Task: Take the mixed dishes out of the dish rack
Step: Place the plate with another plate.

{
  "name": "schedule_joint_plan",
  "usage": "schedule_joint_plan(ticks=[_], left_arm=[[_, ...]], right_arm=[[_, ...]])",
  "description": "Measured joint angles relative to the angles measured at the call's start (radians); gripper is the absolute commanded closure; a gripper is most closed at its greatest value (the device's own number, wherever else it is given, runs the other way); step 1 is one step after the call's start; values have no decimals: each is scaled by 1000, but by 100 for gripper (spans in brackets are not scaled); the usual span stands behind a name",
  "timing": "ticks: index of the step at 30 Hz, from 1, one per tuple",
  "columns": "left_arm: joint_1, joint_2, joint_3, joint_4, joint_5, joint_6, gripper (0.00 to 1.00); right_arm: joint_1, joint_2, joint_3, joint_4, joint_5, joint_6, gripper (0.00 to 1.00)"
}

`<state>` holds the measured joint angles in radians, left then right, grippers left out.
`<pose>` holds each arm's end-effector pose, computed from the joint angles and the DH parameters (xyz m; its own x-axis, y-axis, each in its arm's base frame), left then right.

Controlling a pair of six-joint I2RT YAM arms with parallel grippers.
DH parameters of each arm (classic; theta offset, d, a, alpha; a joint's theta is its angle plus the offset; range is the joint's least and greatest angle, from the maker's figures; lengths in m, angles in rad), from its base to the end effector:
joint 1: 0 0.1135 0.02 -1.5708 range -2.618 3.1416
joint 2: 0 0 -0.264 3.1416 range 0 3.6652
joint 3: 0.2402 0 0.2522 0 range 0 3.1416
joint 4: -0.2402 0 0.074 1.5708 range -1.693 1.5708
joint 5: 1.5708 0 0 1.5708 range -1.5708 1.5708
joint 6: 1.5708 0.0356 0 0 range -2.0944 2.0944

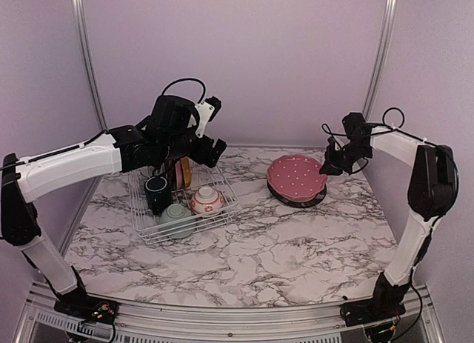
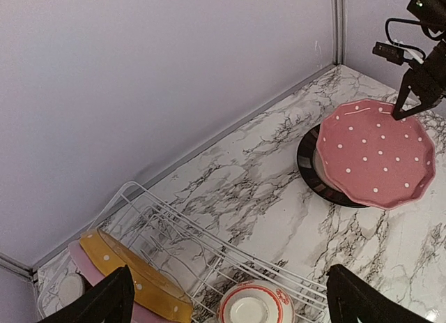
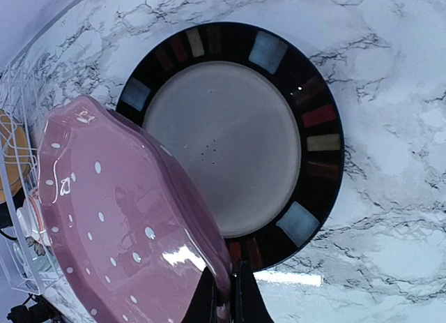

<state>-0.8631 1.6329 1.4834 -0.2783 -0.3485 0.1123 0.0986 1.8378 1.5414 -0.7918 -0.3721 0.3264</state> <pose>0.2597 -0.2849 0.3553 -0.2106 0.4082 -0.8883 0.5392 0.8064 0.2427 0.3880 0.0514 0.2591 -0.9182 0.2093 -0.3363 0.0367 0.8903 0.4538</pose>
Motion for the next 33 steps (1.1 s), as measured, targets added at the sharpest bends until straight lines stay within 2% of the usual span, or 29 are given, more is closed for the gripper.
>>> schedule_joint_plan(ticks=[11, 21, 33], left_arm=[[14, -3, -13, 12, 25, -59, 1], [23, -12, -13, 12, 14, -66, 1], [40, -18, -17, 12, 14, -90, 1]], right_arm=[[-70, 23, -34, 76, 24, -29, 100], [-71, 164, -1, 127, 33, -40, 100], [-71, 193, -1, 156, 43, -55, 96]])
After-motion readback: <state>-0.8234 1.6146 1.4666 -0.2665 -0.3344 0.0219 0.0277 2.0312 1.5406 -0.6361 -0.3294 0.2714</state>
